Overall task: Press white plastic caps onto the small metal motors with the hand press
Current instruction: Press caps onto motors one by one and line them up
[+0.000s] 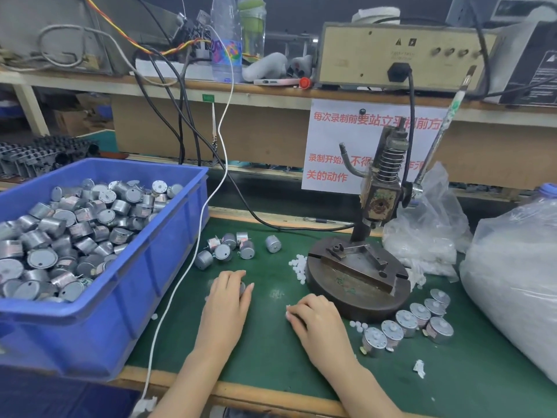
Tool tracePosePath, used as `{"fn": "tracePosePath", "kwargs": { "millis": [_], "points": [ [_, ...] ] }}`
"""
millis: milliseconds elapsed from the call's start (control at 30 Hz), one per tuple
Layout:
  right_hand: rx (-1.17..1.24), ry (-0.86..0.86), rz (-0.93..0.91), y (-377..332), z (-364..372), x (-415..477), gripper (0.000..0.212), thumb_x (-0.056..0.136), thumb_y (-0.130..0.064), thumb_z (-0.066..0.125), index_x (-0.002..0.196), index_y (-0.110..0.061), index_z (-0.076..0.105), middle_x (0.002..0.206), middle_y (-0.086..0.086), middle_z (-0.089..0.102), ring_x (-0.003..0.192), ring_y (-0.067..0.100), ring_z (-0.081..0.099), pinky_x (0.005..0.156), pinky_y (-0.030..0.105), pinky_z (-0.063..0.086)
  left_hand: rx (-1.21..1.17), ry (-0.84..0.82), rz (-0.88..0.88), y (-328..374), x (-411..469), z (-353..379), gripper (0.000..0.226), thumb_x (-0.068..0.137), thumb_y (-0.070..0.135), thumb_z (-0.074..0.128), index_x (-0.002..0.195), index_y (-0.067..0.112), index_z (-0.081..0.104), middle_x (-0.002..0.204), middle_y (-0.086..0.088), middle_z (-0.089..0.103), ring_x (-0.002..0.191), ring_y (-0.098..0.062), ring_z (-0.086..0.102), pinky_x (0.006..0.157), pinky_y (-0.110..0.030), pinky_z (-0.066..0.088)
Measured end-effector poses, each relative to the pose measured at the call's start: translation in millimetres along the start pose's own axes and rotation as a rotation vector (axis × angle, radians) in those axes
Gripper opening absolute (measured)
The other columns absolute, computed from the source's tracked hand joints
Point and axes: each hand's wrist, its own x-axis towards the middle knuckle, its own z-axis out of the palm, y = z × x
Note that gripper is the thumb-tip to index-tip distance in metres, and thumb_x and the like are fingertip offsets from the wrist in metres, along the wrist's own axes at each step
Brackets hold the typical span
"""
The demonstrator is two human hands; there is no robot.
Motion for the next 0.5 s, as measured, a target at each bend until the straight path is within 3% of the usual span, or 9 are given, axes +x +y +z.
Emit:
{"fn": "tracePosePath", "kwargs": {
  "millis": [133, 233, 300, 367, 500],
  "points": [
    [0.058, -0.047, 0.050, 1.2, -0.7, -3.1, 0.020, 0.064, -0.021, 0.084, 0.081, -0.016, 0.075, 0.071, -0.003, 0.062, 0.064, 0.020, 0.061, 0.063, 0.023, 0.051, -0.114, -0.068, 0.135, 1.8, -4.6, 1.0, 0.031, 0.089, 0.018, 0.060, 0.118, 0.010, 0.055, 0.102, 0.007, 0.051, 0.098, 0.000, 0.045, 0.085, -0.012, 0.033],
    [0.079, 0.001, 0.086, -2.8, -2.6, -3.0, 0.016, 0.073, -0.017, 0.071, 0.088, -0.011, 0.073, 0.077, -0.001, 0.063, 0.067, 0.021, 0.062, 0.064, 0.024, 0.049, -0.276, -0.040, 0.063, -1.6, -6.8, 0.4, 0.031, 0.087, 0.018, 0.062, 0.117, 0.019, 0.053, 0.101, 0.018, 0.049, 0.098, 0.009, 0.047, 0.082, 0.001, 0.032],
    [0.100, 0.065, 0.106, -3.8, -3.8, -2.2, 0.016, 0.073, -0.009, 0.065, 0.088, -0.010, 0.072, 0.077, 0.000, 0.064, 0.067, 0.021, 0.062, 0.066, 0.025, 0.044, -0.339, 0.006, 0.005, -2.0, -6.0, 1.3, 0.035, 0.085, 0.016, 0.064, 0.115, 0.026, 0.050, 0.101, 0.016, 0.051, 0.099, 0.009, 0.049, 0.080, 0.002, 0.032],
    [0.121, 0.069, 0.089, -6.1, -4.6, -1.4, 0.020, 0.074, -0.006, 0.064, 0.093, -0.008, 0.070, 0.079, 0.002, 0.063, 0.069, 0.022, 0.061, 0.066, 0.028, 0.048, -0.381, 0.009, -0.033, 1.1, -4.9, 3.2, 0.040, 0.084, 0.013, 0.065, 0.115, 0.031, 0.046, 0.100, 0.013, 0.052, 0.098, 0.009, 0.049, 0.079, 0.002, 0.033],
    [0.149, 0.033, 0.075, -8.6, -7.4, -0.7, 0.023, 0.077, -0.007, 0.060, 0.098, -0.008, 0.068, 0.083, 0.002, 0.063, 0.073, 0.021, 0.061, 0.067, 0.026, 0.050, -0.487, 0.008, -0.101, 13.2, -4.0, 7.5, 0.042, 0.083, 0.008, 0.065, 0.115, 0.027, 0.046, 0.099, 0.008, 0.054, 0.089, 0.008, 0.053, 0.074, 0.001, 0.036]
  ]
}}
